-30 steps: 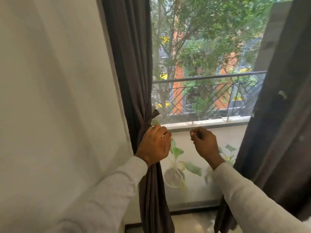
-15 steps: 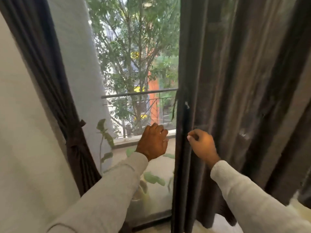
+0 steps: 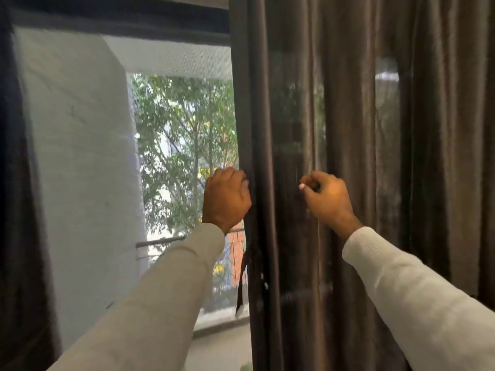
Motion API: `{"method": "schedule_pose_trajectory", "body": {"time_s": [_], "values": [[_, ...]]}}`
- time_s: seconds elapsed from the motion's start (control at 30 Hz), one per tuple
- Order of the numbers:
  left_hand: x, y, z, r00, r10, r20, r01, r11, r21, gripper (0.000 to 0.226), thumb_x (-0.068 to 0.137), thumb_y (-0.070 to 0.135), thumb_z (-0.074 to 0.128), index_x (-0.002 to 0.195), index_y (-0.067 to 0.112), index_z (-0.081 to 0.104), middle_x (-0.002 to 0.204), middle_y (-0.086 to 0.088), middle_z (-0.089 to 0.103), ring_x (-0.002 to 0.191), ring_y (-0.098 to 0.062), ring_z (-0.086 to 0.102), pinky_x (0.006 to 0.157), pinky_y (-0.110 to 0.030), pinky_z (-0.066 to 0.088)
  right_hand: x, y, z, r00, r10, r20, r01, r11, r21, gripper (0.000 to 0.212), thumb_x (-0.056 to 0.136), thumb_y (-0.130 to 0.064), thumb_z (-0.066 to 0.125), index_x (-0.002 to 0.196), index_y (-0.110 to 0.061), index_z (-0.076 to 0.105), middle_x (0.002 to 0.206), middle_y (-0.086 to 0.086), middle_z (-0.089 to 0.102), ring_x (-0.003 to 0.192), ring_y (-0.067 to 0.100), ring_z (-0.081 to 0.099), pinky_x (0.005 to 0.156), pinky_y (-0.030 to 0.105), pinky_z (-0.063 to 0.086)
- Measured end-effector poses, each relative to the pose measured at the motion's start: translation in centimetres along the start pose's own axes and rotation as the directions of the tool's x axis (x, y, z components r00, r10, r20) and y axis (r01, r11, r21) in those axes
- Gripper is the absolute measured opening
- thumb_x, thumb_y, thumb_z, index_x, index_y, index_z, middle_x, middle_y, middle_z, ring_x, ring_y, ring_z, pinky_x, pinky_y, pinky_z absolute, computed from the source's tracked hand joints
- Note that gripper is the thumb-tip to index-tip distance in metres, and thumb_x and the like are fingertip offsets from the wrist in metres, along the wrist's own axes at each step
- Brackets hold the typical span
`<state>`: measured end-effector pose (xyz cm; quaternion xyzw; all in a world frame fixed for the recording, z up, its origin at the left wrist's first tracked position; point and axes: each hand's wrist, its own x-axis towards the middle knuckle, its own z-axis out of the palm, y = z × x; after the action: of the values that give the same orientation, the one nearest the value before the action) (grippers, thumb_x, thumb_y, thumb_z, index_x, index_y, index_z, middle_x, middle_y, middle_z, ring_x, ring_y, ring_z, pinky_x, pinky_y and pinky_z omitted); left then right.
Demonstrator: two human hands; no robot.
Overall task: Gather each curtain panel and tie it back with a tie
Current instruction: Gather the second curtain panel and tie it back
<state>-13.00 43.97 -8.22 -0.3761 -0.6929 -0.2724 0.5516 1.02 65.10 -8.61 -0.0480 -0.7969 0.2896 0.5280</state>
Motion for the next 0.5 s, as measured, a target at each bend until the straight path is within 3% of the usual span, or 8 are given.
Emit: {"method": "schedule_pose_trajectory", "body": {"time_s": [0.13,0.27,0.37,0.5], "values": [[8.4,-0.5,0.1,0.979,-0.055,-0.196,0.031,0.992,-0.126,0.016,0.105,0.02,0.057,0.096,0.01,0.066,0.092,-0.008,0.066,0.088,-0.033,0.057,0.077,-0.05,0.05,7.6,-1.7,-0.3,0.986,-0.118,-0.115,0.115,0.993,-0.039,0.01,0.095,-0.029,0.069,0.088,-0.022,0.068,0.076,-0.005,0.066,0.072,0.012,0.063,0.067,0.033,0.054],[15.8,-0.4,0.1,0.933,-0.128,-0.338,0.053,0.974,-0.222,0.026,0.104,0.04,0.063,0.105,0.013,0.064,0.093,-0.002,0.067,0.089,-0.026,0.061,0.075,-0.044,0.053,14.0,-3.2,-0.7,0.956,-0.177,-0.233,0.17,0.984,-0.046,0.01,0.094,-0.031,0.069,0.089,-0.022,0.068,0.077,-0.006,0.067,0.071,0.015,0.063,0.067,0.031,0.051],[20.0,-0.1,0.3,0.919,-0.111,-0.379,0.034,0.978,-0.204,0.039,0.097,0.052,0.069,0.109,0.015,0.062,0.094,0.0,0.066,0.09,-0.025,0.061,0.074,-0.044,0.055,18.2,-4.0,-1.1,0.913,-0.21,-0.35,0.202,0.978,-0.06,0.014,0.091,-0.033,0.068,0.088,-0.019,0.069,0.08,-0.003,0.068,0.074,0.02,0.063,0.069,0.029,0.045],[23.3,0.6,-0.1,0.9,-0.041,-0.433,0.0,0.996,-0.094,0.045,0.09,0.056,0.072,0.113,0.018,0.061,0.094,0.003,0.065,0.092,-0.026,0.063,0.075,-0.042,0.056,22.2,-4.9,-0.8,0.889,-0.27,-0.37,0.274,0.961,-0.043,0.014,0.092,-0.034,0.067,0.088,-0.021,0.069,0.08,-0.006,0.067,0.077,0.019,0.063,0.071,0.029,0.044]]}}
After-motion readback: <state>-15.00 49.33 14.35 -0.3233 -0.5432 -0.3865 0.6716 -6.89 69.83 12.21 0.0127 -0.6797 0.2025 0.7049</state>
